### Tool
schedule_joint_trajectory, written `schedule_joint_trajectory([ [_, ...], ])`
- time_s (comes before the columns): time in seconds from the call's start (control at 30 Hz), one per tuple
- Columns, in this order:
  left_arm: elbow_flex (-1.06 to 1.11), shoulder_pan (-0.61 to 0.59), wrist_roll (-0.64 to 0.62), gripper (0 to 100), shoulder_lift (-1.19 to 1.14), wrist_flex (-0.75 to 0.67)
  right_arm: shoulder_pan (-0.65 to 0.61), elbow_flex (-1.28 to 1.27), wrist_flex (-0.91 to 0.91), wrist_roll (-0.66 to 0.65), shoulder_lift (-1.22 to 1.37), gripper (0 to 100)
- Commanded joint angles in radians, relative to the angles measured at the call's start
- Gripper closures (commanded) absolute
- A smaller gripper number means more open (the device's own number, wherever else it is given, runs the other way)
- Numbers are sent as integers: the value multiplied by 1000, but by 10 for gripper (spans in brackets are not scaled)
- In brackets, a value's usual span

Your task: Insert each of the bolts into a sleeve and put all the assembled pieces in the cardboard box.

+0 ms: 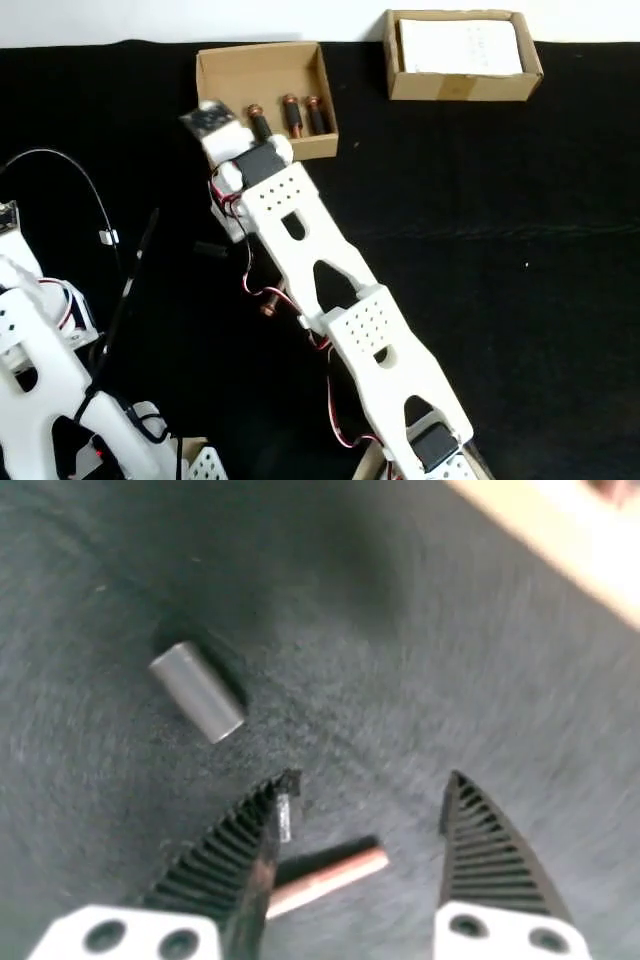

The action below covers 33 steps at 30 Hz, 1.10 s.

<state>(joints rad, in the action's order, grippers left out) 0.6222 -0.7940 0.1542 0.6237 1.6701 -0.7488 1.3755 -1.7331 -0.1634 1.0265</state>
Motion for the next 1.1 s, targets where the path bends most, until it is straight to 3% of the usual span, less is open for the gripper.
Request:
schedule_joint_trajectory([
  [0.0,-41,-41,2,811,1,5,-28,77,-5,-130,-36,779],
  [0.2,-42,-179,52,811,1,-3,-120,73,-5,-264,-35,776],
  [0.3,-50,-189,112,811,1,-3,-171,71,-5,-331,-35,776],
  [0.47,-124,-189,110,811,1,2,-219,73,-5,-410,5,776],
  [0.97,-171,-185,110,811,-5,-3,-139,73,119,-439,252,780],
  [1.07,-173,-185,110,811,-5,-3,-140,73,116,-502,266,848],
])
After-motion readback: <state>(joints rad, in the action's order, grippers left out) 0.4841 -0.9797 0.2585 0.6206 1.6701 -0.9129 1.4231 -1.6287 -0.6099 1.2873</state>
